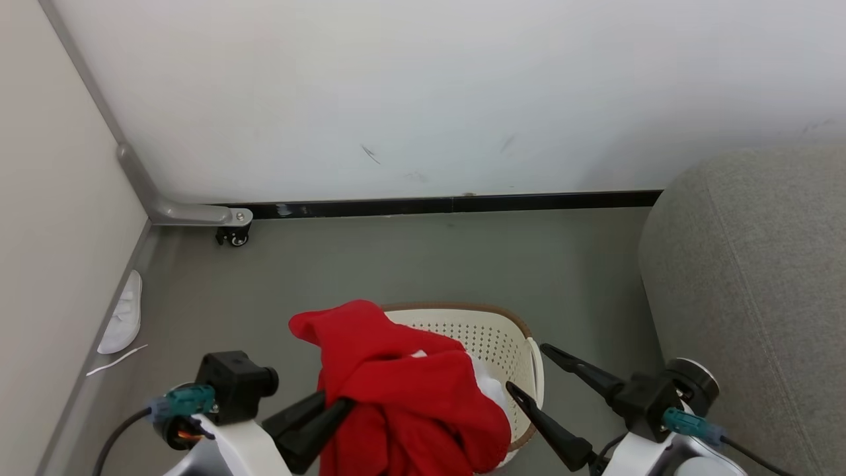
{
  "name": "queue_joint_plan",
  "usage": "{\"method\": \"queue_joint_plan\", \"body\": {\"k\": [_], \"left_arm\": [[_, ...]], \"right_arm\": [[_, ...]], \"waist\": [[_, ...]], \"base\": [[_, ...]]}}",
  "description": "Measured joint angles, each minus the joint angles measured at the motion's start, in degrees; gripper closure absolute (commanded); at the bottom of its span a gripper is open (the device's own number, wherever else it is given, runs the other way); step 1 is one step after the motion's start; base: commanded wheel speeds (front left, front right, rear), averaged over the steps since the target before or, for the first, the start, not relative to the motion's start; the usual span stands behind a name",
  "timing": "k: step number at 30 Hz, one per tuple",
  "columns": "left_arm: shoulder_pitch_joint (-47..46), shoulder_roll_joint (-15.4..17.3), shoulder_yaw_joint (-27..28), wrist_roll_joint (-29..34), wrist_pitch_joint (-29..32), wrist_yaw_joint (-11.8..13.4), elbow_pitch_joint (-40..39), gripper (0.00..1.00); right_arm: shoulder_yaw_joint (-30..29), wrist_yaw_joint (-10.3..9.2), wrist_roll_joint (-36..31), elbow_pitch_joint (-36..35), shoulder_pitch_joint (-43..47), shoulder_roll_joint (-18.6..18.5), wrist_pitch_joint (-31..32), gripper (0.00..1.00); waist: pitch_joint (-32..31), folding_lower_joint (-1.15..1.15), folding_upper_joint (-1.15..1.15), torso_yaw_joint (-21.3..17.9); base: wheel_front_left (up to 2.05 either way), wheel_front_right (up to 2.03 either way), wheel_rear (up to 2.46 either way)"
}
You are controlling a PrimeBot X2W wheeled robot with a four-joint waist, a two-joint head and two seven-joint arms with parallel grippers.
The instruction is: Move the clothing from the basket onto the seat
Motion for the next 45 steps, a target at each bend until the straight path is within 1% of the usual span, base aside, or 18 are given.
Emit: {"method": "queue_joint_plan", "body": {"k": [2, 5, 6, 13, 18, 21, 22, 28, 32, 36, 45], "left_arm": [[0.0, 0.6, -1.1, -0.5, 0.3, -0.5, -0.8, 1.0], [0.0, 1.9, -2.7, -0.6, 0.5, -0.5, -1.6, 1.0], [0.0, 1.9, -2.7, -0.6, 0.5, -0.5, -1.6, 1.0], [-0.2, 3.9, -5.3, -1.1, 0.5, -0.5, -2.9, 1.0], [-1.1, 5.9, -8.8, -1.1, 0.6, -0.9, -4.5, 1.0], [-3.2, 7.8, -11.1, -1.1, 0.8, -0.9, -5.4, 1.0], [-4.4, 9.2, -13.0, -1.1, 1.0, -0.9, -6.1, 1.0], [-7.4, 11.1, -18.1, -1.0, 0.8, -0.9, -7.1, 1.0], [-10.1, 12.6, -20.6, -0.9, -0.2, -0.9, -7.0, 1.0], [-12.9, 13.1, -22.8, -0.2, -1.6, -0.9, -6.4, 1.0], [-16.9, 13.9, -26.4, 0.7, -5.3, -0.9, -4.3, 1.0]], "right_arm": [[1.9, 0.0, 0.5, -0.3, -1.0, -0.9, 0.0, 0.0], [5.2, 0.0, 1.6, -0.7, -2.6, -2.0, 0.6, 0.0], [5.2, 0.0, 1.6, -0.7, -2.6, -2.0, 0.6, 0.0], [12.9, 0.0, 4.4, -1.9, -6.6, -4.3, 2.3, 0.0], [18.6, 0.0, 5.6, -3.0, -10.0, -5.9, 3.9, 0.0], [22.1, 0.0, 6.2, -3.9, -12.5, -7.3, 4.6, 0.0], [24.0, 0.01, 7.0, -4.7, -14.4, -8.0, 5.7, 0.0], [27.9, 0.01, 9.0, -6.5, -20.2, -10.4, 7.1, 0.0], [30.5, 0.01, 11.1, -7.4, -22.3, -10.6, 7.5, 0.0], [32.5, 0.01, 13.1, -8.0, -23.8, -10.6, 7.6, 0.0], [34.0, 0.01, 16.6, -8.2, -25.2, -11.1, 7.5, 0.0]], "waist": [[0.3, 0.0, 0.0, 0.0], [0.6, 0.0, 0.0, 0.1], [0.6, 0.0, 0.0, 0.1], [1.2, 0.0, 0.0, 0.1], [1.5, 0.0, 0.0, 0.1], [1.6, 0.0, 0.0, 0.0], [1.8, 0.0, 0.0, 0.0], [1.9, 0.0, 0.0, -0.1], [1.8, 0.0, 0.0, -0.1], [1.7, 0.0, 0.0, -0.1], [1.5, 0.0, 0.0, -0.2]], "base": [[0.0, 0.0, 0.0], [0.0, 0.0, 0.0], [0.0, 0.0, 0.0], [0.0, 0.0, 0.0], [0.0, 0.0, 0.0], [0.0, 0.0, 0.0], [0.0, 0.0, 0.0], [0.0, 0.0, 0.0], [0.0, 0.0, 0.0], [0.0, 0.0, 0.0], [0.0, 0.0, 0.0]]}}
